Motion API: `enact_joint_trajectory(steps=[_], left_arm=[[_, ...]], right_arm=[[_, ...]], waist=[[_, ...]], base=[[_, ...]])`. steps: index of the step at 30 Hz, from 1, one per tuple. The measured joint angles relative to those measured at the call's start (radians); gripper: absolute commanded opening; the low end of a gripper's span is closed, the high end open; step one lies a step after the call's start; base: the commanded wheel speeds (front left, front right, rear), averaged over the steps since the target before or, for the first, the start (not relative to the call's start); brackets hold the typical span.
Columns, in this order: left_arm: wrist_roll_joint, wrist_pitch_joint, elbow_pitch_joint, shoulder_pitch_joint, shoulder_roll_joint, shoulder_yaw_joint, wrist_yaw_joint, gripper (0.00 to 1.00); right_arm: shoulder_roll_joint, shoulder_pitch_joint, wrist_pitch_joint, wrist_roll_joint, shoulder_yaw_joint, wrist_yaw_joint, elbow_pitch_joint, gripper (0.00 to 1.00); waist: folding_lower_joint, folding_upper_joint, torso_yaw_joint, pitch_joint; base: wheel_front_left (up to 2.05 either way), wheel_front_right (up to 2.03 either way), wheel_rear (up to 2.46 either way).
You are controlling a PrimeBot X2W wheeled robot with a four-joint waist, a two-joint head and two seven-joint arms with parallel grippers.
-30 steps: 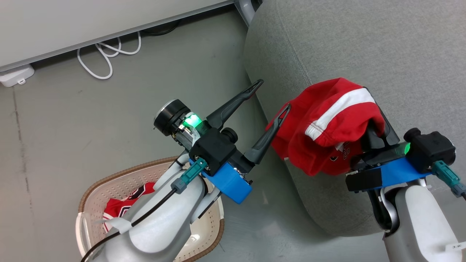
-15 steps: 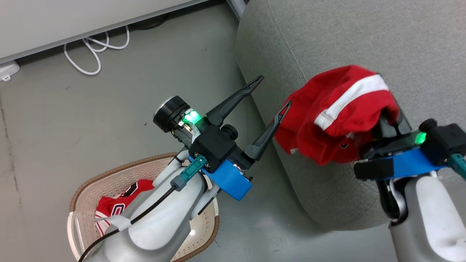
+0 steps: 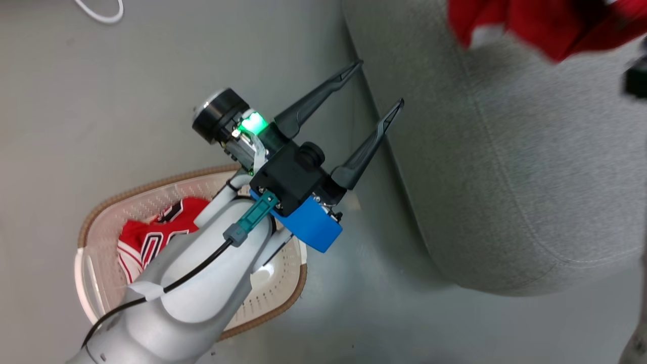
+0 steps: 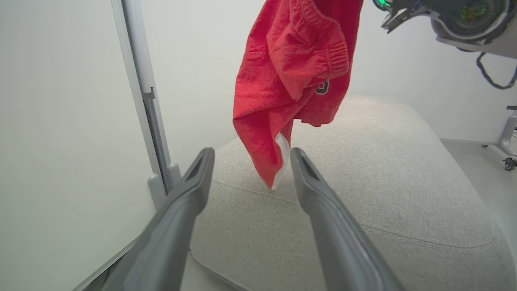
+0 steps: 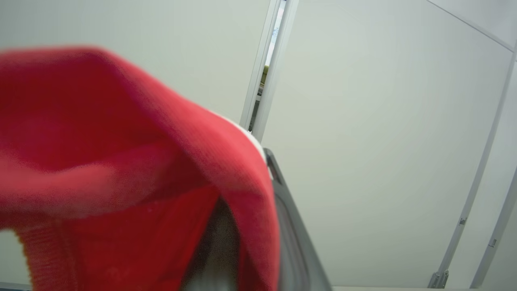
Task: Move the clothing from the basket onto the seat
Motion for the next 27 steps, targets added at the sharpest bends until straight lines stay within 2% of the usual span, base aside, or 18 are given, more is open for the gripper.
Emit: enact_joint_trajectory(steps=[7, 12, 21, 27], left_arm=[[0.022, 0.000, -0.020, -0.053, 0.025, 0.004, 0.000, 1.00], [0.030, 0.000, -0.029, -0.076, 0.041, 0.005, 0.000, 1.00], [0.036, 0.000, -0.035, -0.098, 0.049, 0.002, 0.000, 1.00], [0.036, 0.000, -0.036, -0.098, 0.064, 0.003, 0.002, 1.00]], right_arm=[[-0.104, -0.172, 0.000, 0.000, -0.135, 0.000, 0.003, 0.00], [-0.165, -0.219, 0.000, 0.016, -0.200, 0.000, 0.082, 0.00], [-0.182, -0.197, 0.000, 0.010, -0.297, 0.000, 0.335, 0.00], [-0.147, -0.173, 0.000, 0.002, -0.311, 0.000, 0.476, 0.00]], waist=[[0.0001, 0.0000, 0.022, 0.131], [0.0001, 0.0000, 0.033, 0.213], [0.0001, 0.0000, 0.048, 0.301], [0.0001, 0.0000, 0.042, 0.315]], base=[[0.00, 0.00, 0.00], [0.00, 0.00, 0.00], [0.00, 0.00, 0.00], [0.00, 0.00, 0.00]])
